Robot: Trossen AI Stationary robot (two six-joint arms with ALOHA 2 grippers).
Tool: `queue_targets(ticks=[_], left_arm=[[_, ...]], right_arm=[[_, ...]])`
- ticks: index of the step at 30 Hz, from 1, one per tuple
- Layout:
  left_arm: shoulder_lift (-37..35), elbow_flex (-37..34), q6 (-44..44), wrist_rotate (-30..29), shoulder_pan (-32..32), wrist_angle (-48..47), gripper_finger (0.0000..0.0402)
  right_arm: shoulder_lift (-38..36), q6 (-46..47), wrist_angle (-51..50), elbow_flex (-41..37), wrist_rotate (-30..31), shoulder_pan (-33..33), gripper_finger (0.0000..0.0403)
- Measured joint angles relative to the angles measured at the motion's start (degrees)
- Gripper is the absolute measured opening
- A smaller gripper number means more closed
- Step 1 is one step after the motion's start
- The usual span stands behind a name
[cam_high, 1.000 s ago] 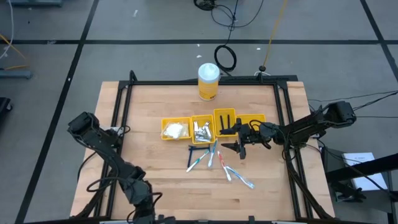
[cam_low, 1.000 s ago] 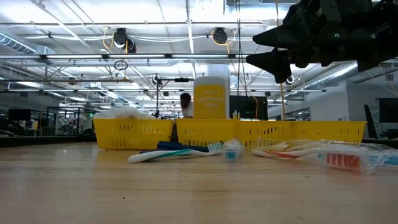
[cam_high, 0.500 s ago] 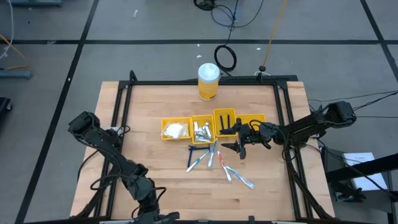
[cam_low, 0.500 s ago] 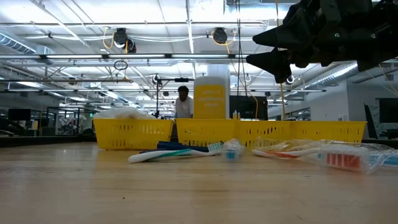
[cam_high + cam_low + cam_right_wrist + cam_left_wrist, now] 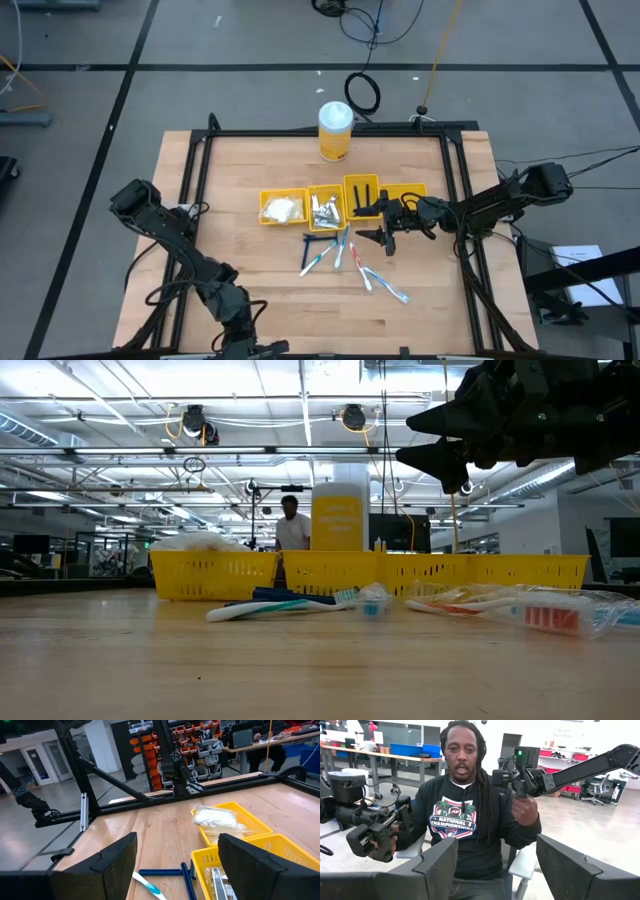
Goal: Pick & Place Travel size toiletries
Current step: Put the left blue razor into the middle right yellow bin
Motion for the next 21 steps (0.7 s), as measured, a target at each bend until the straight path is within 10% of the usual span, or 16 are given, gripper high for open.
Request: queue_targets(ticks=[21], left_arm=[[0.0,0.0,0.2,0.0,0.0,0.0,0.0267]], right_arm=[[0.0,0.5,-0.3,0.0,-0.2,0.0,0.0263]])
